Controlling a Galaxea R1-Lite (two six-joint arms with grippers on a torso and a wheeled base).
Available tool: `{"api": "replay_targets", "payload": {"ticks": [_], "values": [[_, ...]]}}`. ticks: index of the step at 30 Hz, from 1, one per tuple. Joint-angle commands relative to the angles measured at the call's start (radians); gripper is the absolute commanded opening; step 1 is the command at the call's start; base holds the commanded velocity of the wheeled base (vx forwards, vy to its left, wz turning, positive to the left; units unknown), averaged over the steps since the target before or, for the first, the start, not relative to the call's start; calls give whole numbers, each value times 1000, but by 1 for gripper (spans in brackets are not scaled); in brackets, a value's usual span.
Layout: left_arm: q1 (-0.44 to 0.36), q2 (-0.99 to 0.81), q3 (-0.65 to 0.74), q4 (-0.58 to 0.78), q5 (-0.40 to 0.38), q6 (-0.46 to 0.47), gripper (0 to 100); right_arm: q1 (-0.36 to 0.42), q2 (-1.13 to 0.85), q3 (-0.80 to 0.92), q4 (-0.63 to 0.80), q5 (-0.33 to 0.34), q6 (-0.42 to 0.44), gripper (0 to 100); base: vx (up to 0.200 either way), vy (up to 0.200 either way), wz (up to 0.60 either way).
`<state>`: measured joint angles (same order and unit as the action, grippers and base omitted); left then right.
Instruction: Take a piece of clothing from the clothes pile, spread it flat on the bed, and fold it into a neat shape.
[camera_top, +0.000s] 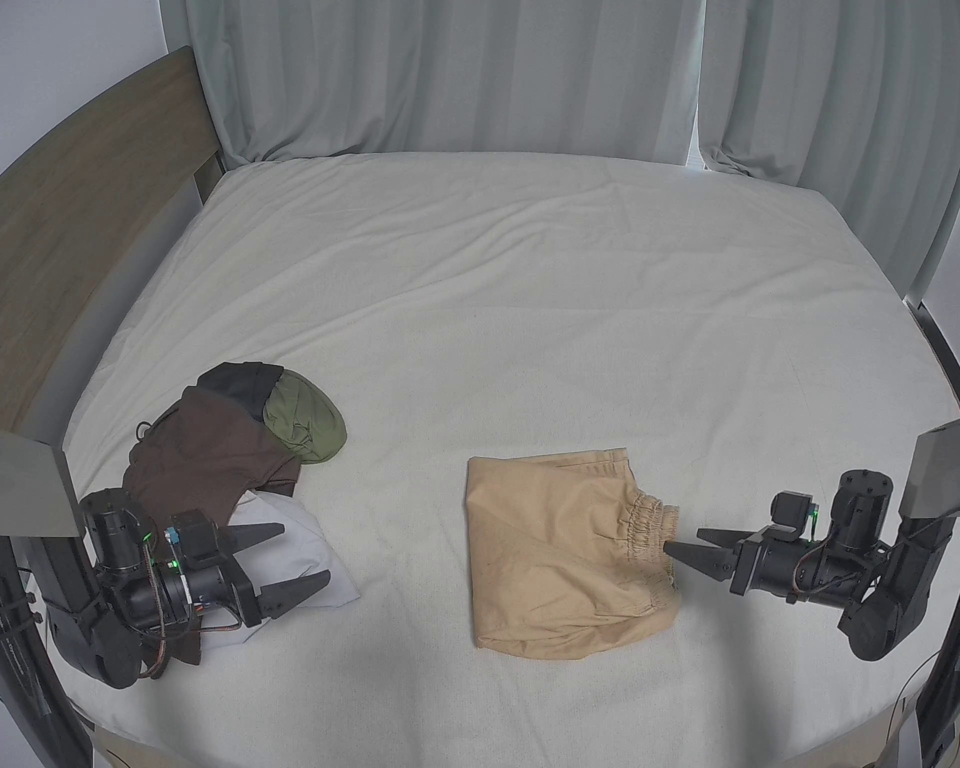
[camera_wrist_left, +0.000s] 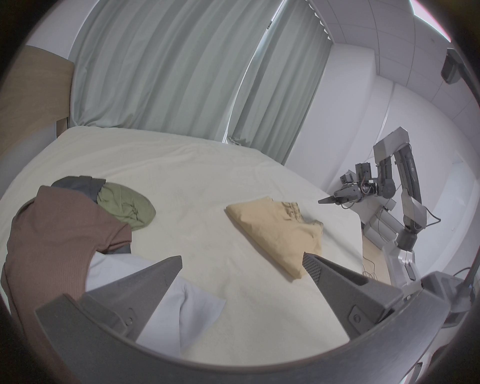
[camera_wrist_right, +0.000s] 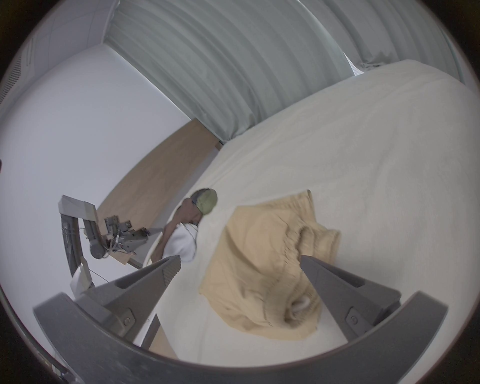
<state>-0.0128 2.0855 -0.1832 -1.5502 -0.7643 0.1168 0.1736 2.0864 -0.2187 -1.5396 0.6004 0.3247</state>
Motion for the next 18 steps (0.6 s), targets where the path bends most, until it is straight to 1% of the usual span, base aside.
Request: {"api": "replay_targets", "payload": {"ticks": [1, 9, 13, 15, 17, 18], "values": [[13, 54, 36, -2, -4, 43, 100, -49, 175, 10, -1, -7, -58, 100, 0, 0, 0], [13, 51, 34, -2, -6, 46, 100, -56, 290, -21, -1, -4, -49, 100, 0, 0, 0], [11, 50, 37, -2, -7, 46, 100, -54, 311, -34, -1, -2, -44, 100, 0, 0, 0], [10, 51, 41, -2, -6, 46, 100, -45, 316, -37, -1, -4, -16, 100, 0, 0, 0], [8, 53, 42, -2, -6, 47, 100, -32, 328, -47, -1, -4, 31, 100, 0, 0, 0], [8, 53, 44, -2, -6, 47, 100, -31, 330, -50, -1, -4, 37, 100, 0, 0, 0]]}}
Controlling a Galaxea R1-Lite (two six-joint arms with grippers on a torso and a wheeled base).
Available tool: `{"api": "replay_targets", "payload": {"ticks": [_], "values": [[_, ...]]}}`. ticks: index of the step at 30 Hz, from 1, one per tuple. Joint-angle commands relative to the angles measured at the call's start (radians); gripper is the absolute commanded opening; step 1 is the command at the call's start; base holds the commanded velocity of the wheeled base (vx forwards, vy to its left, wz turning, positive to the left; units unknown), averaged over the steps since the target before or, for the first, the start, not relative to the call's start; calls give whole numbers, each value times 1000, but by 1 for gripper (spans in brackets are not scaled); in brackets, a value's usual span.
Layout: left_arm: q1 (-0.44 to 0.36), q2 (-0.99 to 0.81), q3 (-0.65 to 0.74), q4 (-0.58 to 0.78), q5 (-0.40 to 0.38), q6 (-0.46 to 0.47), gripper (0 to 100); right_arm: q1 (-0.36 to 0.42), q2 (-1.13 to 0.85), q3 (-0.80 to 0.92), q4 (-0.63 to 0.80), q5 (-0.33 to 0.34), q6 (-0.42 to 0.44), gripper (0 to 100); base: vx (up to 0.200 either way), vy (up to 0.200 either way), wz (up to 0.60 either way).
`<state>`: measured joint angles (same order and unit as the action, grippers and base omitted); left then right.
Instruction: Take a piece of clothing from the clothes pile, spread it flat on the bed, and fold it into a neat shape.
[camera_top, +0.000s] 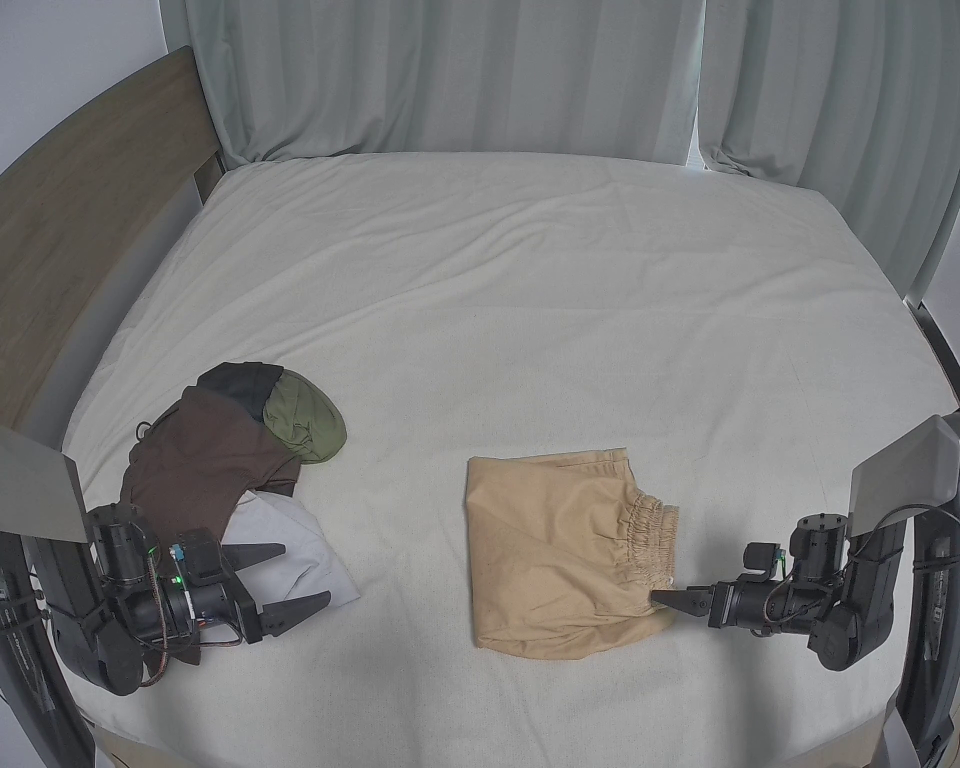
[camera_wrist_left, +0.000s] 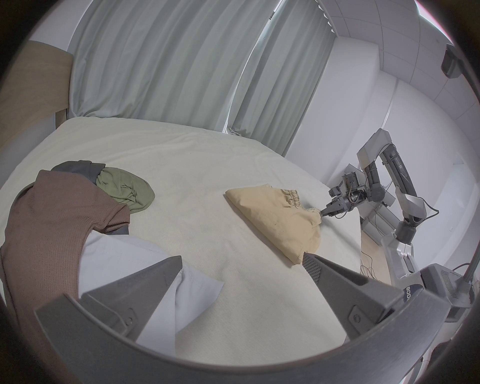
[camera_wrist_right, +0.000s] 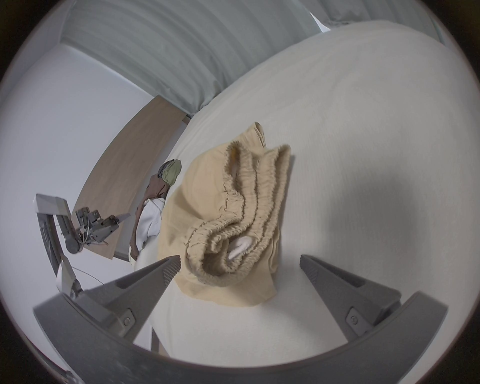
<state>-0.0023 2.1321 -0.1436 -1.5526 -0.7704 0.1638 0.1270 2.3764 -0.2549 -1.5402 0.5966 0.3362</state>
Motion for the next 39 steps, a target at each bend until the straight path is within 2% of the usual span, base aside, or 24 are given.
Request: {"api": "replay_targets", "payload": {"ticks": [1, 13, 29, 30, 39], "values": [[-2, 6, 6, 0, 0, 0, 100, 26, 47, -27, 0, 0, 57, 100, 0, 0, 0], [-5, 6, 6, 0, 0, 2, 100, 152, 47, -78, -5, -21, 238, 100, 0, 0, 0], [-7, 9, 1, 0, 2, 2, 100, 163, 37, -106, -6, -40, 242, 100, 0, 0, 0], [-8, 8, 1, 0, 2, 2, 100, 163, 37, -106, -6, -40, 242, 0, 0, 0, 0], [-10, 8, 2, 0, 2, 2, 100, 164, 37, -104, -6, -40, 242, 0, 0, 0, 0]]}}
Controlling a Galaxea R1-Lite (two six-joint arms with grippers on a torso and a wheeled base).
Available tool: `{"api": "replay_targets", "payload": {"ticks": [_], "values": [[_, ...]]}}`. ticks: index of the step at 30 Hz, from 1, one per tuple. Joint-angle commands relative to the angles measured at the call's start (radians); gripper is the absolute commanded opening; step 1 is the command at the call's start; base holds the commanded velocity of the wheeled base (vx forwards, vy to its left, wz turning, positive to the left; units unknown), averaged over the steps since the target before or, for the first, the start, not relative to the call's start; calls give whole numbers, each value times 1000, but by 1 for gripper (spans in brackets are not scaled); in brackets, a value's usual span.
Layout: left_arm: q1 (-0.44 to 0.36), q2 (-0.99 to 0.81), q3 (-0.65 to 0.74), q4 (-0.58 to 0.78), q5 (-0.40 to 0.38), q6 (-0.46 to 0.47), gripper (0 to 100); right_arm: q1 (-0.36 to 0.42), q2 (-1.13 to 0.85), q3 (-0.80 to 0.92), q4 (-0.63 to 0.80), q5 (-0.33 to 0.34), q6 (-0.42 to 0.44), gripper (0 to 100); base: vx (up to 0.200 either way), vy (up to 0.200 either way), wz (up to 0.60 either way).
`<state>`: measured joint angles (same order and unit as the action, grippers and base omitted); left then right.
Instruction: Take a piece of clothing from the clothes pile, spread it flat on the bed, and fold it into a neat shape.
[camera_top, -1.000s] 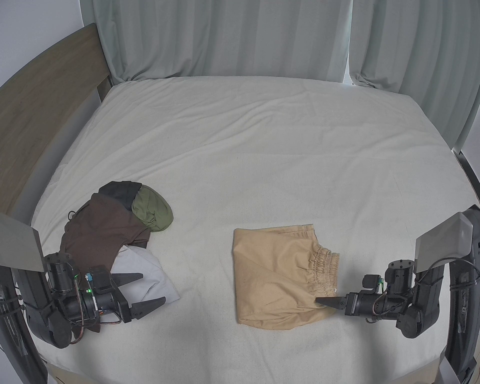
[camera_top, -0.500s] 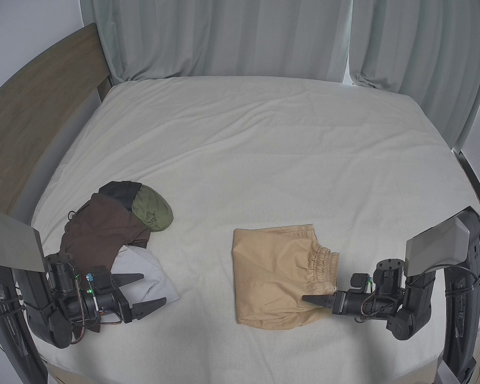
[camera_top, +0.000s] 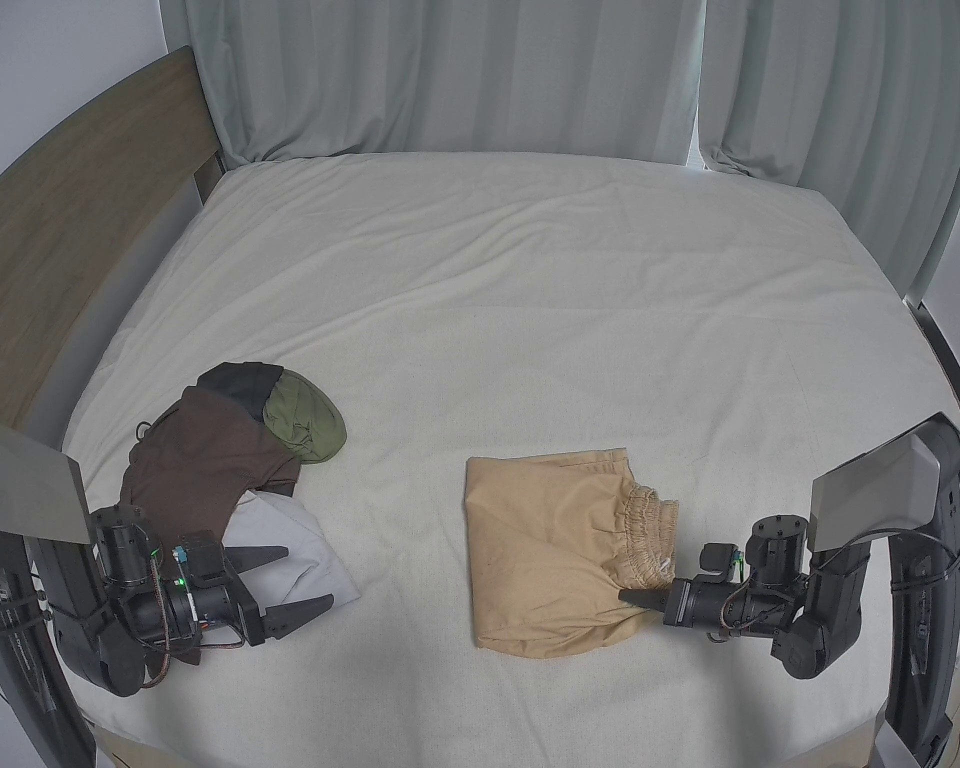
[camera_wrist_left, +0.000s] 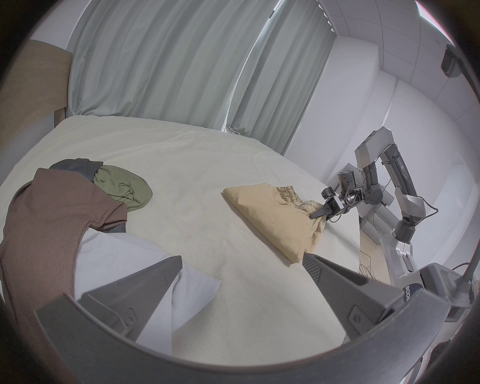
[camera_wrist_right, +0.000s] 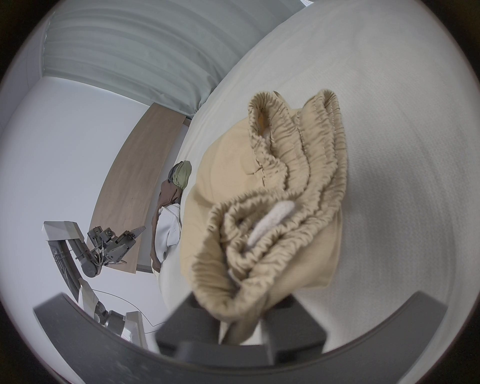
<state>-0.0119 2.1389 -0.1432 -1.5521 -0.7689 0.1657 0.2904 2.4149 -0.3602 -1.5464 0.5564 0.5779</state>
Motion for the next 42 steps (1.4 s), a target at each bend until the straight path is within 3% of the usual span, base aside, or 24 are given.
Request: {"api": "replay_targets", "payload": {"ticks": [1, 37, 42], "values": [[0, 3, 2, 0, 0, 0, 100, 1, -2, 1, 0, 0, 0, 0, 0, 0, 0], [-13, -10, 8, -2, -1, 3, 100, 144, -346, -37, 5, 10, -1, 0, 0, 0, 0], [-14, -10, 7, -2, -1, 3, 100, 171, -401, -85, 6, 10, 40, 0, 0, 0, 0]]}}
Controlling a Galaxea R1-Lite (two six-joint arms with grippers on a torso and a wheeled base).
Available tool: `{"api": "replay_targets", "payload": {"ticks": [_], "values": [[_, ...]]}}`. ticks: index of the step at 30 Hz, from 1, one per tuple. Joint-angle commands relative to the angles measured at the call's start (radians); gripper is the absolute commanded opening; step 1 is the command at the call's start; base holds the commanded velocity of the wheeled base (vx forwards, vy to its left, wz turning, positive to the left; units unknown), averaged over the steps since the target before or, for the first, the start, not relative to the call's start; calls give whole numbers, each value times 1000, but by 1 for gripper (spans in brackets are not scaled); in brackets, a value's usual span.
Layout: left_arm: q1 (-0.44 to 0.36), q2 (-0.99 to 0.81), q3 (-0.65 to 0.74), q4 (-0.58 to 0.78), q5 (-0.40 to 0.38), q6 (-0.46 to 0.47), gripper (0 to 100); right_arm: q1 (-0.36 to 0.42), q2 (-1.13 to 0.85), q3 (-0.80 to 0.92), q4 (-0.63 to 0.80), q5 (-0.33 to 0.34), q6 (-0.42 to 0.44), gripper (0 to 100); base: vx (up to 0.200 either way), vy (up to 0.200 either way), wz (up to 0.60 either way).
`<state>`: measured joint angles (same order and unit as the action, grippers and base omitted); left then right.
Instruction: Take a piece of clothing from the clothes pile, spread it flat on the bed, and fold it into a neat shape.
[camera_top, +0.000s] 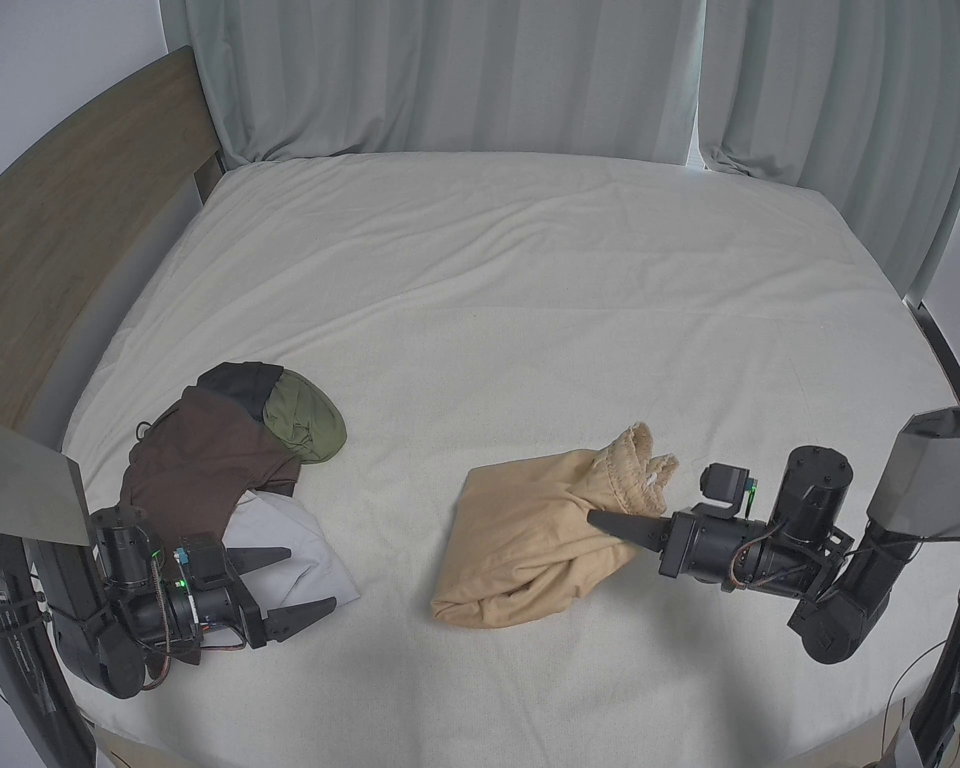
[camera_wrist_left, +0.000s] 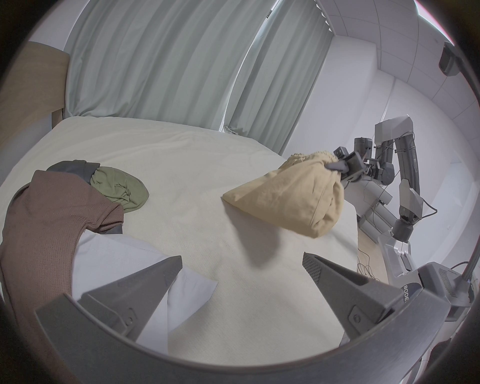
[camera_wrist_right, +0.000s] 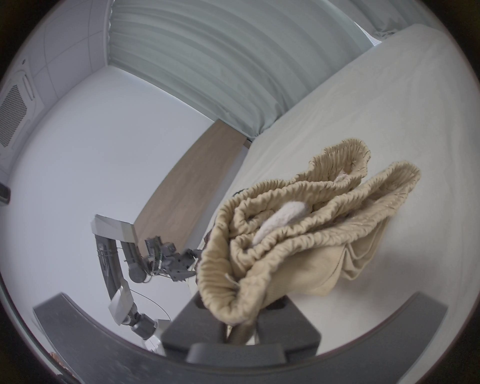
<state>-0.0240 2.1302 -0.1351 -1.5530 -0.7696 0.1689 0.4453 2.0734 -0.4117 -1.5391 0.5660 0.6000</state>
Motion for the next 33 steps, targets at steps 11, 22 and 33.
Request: {"api": "replay_targets", "payload": {"ticks": [11, 22, 33], "values": [[-8, -4, -1, -1, 0, 0, 100, 29, -79, -145, 1, 0, 69, 0, 0, 0, 0], [-8, 0, -1, -1, 0, 0, 100, -5, -45, -381, 65, 0, 175, 0, 0, 0, 0], [-14, 4, 2, -1, 0, 0, 100, -68, 129, -708, 215, 0, 175, 0, 0, 0, 0]]}}
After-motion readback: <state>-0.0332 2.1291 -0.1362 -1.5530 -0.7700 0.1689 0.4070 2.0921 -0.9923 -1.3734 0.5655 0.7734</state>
